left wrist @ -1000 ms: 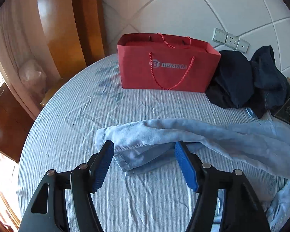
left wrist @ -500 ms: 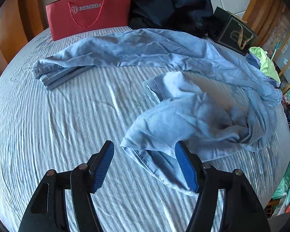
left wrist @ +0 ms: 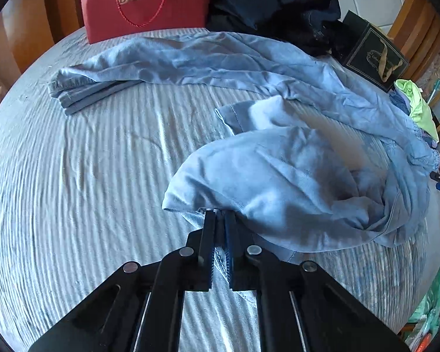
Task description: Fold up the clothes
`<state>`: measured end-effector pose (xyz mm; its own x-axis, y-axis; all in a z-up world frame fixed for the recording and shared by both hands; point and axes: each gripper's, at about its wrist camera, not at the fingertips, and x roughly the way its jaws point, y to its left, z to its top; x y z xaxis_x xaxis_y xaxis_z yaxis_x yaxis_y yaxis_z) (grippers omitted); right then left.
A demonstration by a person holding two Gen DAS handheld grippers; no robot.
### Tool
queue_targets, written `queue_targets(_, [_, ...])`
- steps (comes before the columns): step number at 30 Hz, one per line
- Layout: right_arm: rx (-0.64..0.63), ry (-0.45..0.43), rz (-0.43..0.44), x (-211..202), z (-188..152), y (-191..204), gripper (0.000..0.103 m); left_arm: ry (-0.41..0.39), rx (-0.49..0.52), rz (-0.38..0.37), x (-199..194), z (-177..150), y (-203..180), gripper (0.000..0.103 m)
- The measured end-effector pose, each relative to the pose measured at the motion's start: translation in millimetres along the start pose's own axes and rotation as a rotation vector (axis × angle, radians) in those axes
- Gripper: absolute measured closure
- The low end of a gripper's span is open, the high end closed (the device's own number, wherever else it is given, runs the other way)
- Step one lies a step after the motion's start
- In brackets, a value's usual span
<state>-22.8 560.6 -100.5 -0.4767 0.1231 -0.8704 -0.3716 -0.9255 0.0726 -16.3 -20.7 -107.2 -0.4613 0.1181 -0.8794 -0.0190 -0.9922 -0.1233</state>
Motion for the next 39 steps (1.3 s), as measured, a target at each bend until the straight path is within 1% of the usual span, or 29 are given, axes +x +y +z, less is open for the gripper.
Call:
queue_targets(1, [0.012,0.007,0.004,3,6,0,0.073,-0.022,-0.020,0.019,-8,4,11,0.099])
queue_targets(3, [0.032,0.018,0.023,7,18,1,0.082,-0.048,-0.043,0.062,-18,14,31,0.099])
queue_targets(4, [0.028,0.004,0.029,5,24,4,0.088,-0.060,-0.054,0.084,-23,19,41,0.099])
queue_targets(5, [0.017,-0.028,0.041,-2,31,9,0.089,-0.072,-0.064,0.106,-28,24,51,0.099])
queue_targets(7, [-0.015,-0.100,0.091,-19,49,23,0.089,-0.086,-0.071,0.145,-33,37,65,0.099])
queue_targets(9, [-0.046,-0.155,0.111,-32,68,40,0.088,-0.099,-0.075,0.184,-36,50,79,0.099])
queue_targets(10, [-0.056,-0.152,0.130,-34,76,47,0.081,-0.102,-0.071,0.225,-36,57,86,0.099])
queue_targets(11, [-0.063,-0.138,0.154,-33,84,54,0.068,-0.104,-0.068,0.271,-35,64,93,0.099])
queue_targets(12, [-0.059,-0.127,0.154,-32,82,52,0.029,-0.100,-0.076,0.309,-32,73,104,0.099])
queue_targets(13, [-0.050,-0.118,0.145,-31,77,46,0.010,-0.092,-0.099,0.322,-29,81,116,0.099])
queue_targets(15, [-0.034,-0.100,0.127,-30,66,35,0.012,-0.076,-0.147,0.285,-25,90,134,0.098])
queue_targets(17, [-0.017,-0.081,0.108,-28,55,23,0.012,-0.071,-0.154,0.238,-27,91,141,0.093])
queue_targets(18, [-0.009,-0.072,0.099,-27,50,18,0.012,-0.068,-0.149,0.218,-29,89,142,0.088])
queue_targets(20, [0.007,-0.054,0.081,-25,39,7,0.012,-0.072,-0.146,0.188,-37,79,143,0.040])
queue_targets(21, [0.015,-0.045,0.071,-24,34,1,0.012,-0.085,-0.151,0.175,-42,72,145,0.038])
queue_targets(23, [0.032,-0.027,0.053,-23,23,-10,0.012,-0.086,-0.154,0.160,-46,57,149,0.038])
queue_targets(26, [0.056,0.001,0.025,-20,7,-27,0.012,-0.043,-0.135,0.155,-39,32,150,0.038])
queue_targets(30, [0.067,0.037,0.009,-10,-4,-34,0.012,0.006,-0.130,0.146,-21,10,149,0.038])
queue_targets(32, [0.064,0.049,0.005,-5,-6,-33,0.012,-0.001,-0.148,0.175,-11,9,148,0.038])
queue_targets(35, [0.078,0.056,0.030,0,-5,-33,0.012,-0.010,-0.171,0.187,4,17,148,0.038])
queue_targets(39, [0.094,0.039,0.064,3,1,-35,0.012,-0.007,-0.190,0.176,24,32,140,0.038])
